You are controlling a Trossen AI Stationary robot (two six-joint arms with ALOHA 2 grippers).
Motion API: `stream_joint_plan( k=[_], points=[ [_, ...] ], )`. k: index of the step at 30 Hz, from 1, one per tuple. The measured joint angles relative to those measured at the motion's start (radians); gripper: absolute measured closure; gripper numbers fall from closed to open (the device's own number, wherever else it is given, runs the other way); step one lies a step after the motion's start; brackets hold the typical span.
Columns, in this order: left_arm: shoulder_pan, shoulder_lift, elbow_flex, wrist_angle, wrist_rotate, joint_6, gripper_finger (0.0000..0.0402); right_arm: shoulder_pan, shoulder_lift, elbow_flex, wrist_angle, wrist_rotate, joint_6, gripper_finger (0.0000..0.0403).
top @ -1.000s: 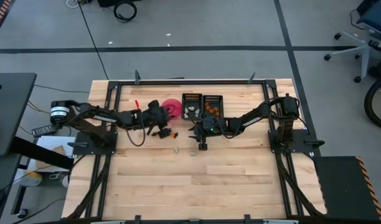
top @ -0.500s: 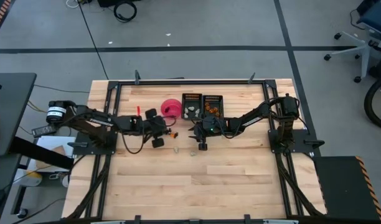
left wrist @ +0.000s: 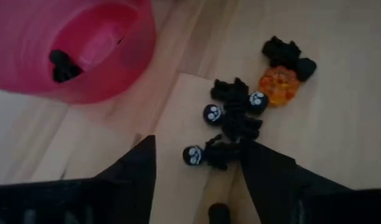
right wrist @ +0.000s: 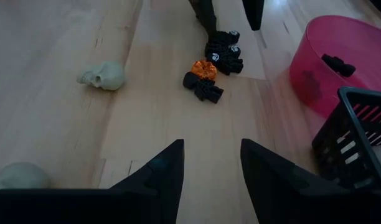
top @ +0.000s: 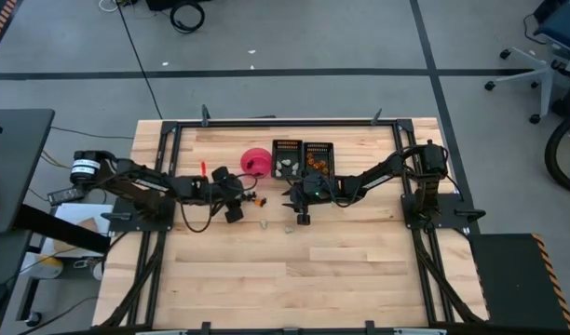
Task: Sort Halloween decoration
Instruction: Put the black skeleton toy into the red bowl
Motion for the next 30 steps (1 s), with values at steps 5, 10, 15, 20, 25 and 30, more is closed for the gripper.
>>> stream_joint_plan(
  k=[5,10,15,20,25,30],
  points=[
    [0.005,0.019,-0.039,0.083,0.007,-0.035,0.0192,0.000,0.000,0.000,0.001,0.000,0.000,0.0240],
    [0.006,0.024,-0.062,0.103,0.042,-0.026,0.0200,0.001,0.000,0.000,0.001,0.000,0.004,0.0241],
    [0.006,0.024,-0.064,0.104,0.045,-0.024,0.0207,0.002,0.000,0.000,0.002,0.000,0.004,0.0240],
    [0.006,0.024,-0.064,0.100,0.046,-0.025,0.0207,0.002,0.000,0.000,0.003,0.000,0.004,0.0241],
    [0.006,0.024,-0.064,0.097,0.046,-0.024,0.0207,0.002,0.000,0.000,0.002,0.000,0.005,0.0240],
    [0.006,0.024,-0.065,0.107,0.046,-0.029,0.0208,0.002,0.000,0.000,0.002,0.000,0.005,0.0241]
  ],
)
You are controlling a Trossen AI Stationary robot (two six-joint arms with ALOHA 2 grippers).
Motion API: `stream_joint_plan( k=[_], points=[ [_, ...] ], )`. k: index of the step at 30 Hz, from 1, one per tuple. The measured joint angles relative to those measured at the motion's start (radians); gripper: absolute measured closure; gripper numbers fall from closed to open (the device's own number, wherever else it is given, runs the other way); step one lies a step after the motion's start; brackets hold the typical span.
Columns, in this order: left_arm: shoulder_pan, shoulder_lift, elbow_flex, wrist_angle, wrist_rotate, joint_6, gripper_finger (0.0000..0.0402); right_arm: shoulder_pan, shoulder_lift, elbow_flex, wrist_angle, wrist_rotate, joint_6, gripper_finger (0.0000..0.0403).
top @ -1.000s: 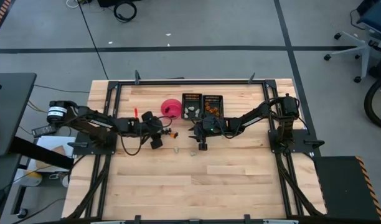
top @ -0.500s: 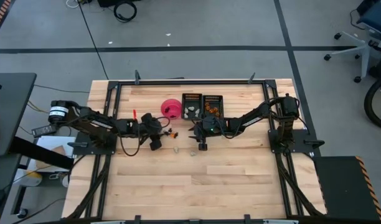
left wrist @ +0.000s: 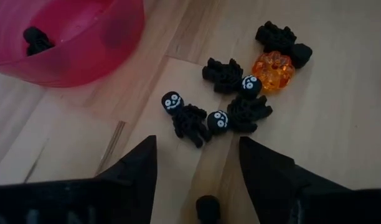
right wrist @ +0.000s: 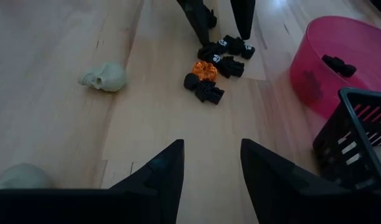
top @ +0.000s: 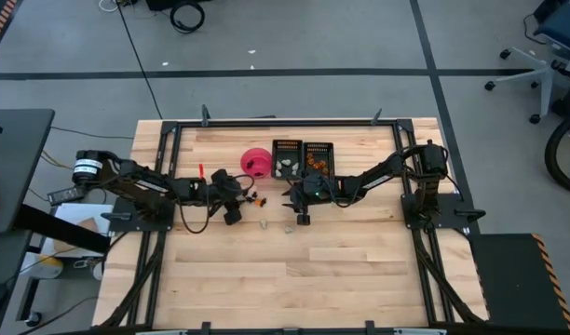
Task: Sort Halloween decoration
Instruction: Put the black skeleton toy into the red bowl
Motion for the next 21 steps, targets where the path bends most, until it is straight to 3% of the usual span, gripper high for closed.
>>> stream_joint_plan(
  k=[12,21],
  points=[
    [0.053,0.008,-0.003,0.057,-0.005,0.043,0.0208,0.000,0.000,0.000,0.007,0.000,0.000,0.0241],
    [0.066,0.157,0.002,0.253,0.052,0.039,0.0208,0.000,0.000,0.000,0.006,0.000,0.000,0.0240]
  ],
)
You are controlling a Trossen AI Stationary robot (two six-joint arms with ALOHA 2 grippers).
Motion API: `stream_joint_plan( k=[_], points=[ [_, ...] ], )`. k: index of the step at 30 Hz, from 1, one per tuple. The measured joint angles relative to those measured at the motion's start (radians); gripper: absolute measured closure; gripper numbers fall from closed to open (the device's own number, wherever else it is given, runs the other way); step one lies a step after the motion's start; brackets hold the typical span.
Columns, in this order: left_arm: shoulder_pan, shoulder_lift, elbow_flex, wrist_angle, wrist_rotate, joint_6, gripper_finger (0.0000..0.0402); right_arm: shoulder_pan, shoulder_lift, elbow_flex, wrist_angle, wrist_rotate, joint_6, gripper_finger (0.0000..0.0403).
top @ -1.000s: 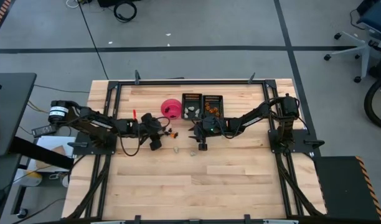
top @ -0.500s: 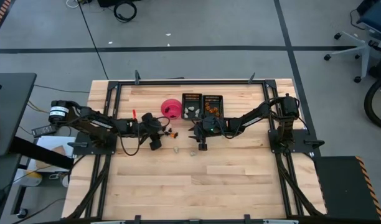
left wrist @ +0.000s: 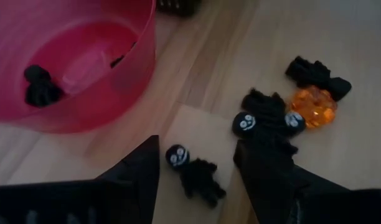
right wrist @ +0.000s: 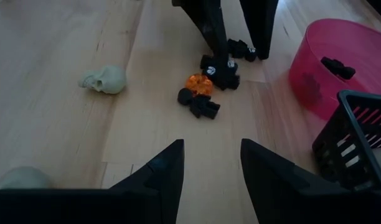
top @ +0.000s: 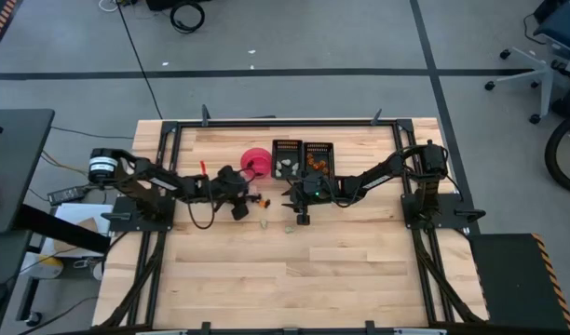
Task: Sort Halloween decoration
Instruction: Put the black skeleton toy into the red bowl
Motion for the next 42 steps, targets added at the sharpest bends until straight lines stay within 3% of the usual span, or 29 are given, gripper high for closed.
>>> stream_joint_plan(
  k=[11,26,42],
  points=[
    [-0.007,0.016,0.003,-0.015,0.002,-0.022,0.0217,0.001,0.000,0.000,-0.003,0.000,0.000,0.0241],
    [-0.008,-0.004,0.003,-0.036,0.016,-0.021,0.0390,0.001,0.000,0.000,-0.005,0.000,-0.003,0.0240],
    [-0.010,-0.157,-0.005,-0.088,0.081,-0.035,0.0395,0.001,0.000,0.000,-0.007,0.000,-0.003,0.0240]
  ],
)
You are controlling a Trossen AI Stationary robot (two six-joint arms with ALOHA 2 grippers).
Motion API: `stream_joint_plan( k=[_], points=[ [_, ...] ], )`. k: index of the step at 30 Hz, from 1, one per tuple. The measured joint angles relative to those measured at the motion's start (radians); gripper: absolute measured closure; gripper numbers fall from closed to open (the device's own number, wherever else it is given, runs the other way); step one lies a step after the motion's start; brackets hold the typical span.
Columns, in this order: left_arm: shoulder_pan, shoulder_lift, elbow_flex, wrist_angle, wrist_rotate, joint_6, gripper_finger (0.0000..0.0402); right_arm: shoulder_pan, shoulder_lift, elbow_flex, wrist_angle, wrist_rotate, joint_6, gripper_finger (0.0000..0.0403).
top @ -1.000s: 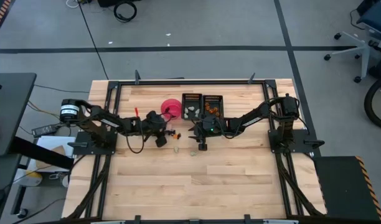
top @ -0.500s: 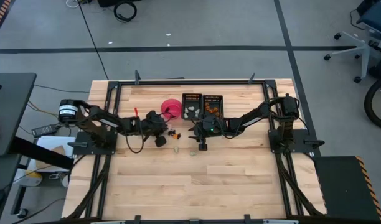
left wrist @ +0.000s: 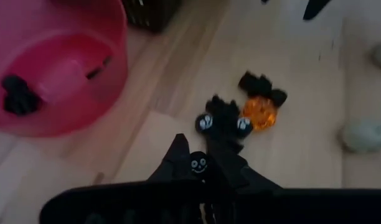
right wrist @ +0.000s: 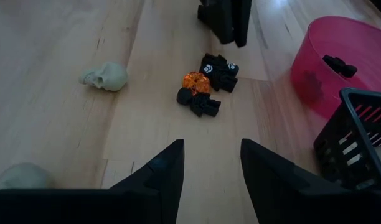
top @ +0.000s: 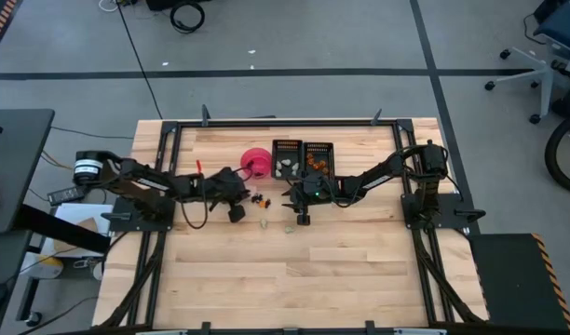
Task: Sort Halloween decoration
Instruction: Put the black skeleton toy into the red bowl
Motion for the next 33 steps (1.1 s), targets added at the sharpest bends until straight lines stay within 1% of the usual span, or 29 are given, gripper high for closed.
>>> stream_joint_plan(
  k=[4,7,9,11,16,18,23,27,30,33],
  points=[
    [0.001,-0.039,0.001,0.009,-0.006,0.000,0.0395,0.000,0.000,0.000,0.000,0.000,0.000,0.0240],
    [0.001,-0.057,0.002,0.071,-0.013,0.010,0.0395,0.000,0.000,0.000,0.000,0.000,0.000,0.0240],
    [0.001,-0.063,0.002,0.141,-0.022,0.041,0.0395,0.000,0.000,0.000,0.000,0.000,0.000,0.0240],
    [0.001,-0.063,0.004,0.202,-0.053,0.085,0.0395,0.000,0.000,0.000,0.000,0.000,0.000,0.0241],
    [0.015,-0.063,0.004,0.271,-0.219,0.213,0.0395,0.000,0.000,0.000,0.000,0.000,0.000,0.0241],
    [0.042,-0.063,0.004,0.294,-0.240,0.229,0.0395,0.000,0.000,0.000,0.001,0.000,-0.001,0.0241],
    [0.120,-0.028,0.006,0.303,-0.234,0.224,0.0395,0.000,0.000,0.000,0.005,0.000,-0.004,0.0241],
    [0.177,0.045,0.006,0.325,-0.169,0.177,0.0395,0.000,0.000,0.000,0.008,0.000,-0.004,0.0240],
    [0.194,0.090,0.006,0.360,-0.161,0.156,0.0395,0.000,0.000,0.000,0.007,0.000,-0.002,0.0241],
    [0.198,0.102,0.006,0.382,-0.161,0.151,0.0389,0.005,0.000,0.000,0.007,0.000,-0.001,0.0240]
  ],
)
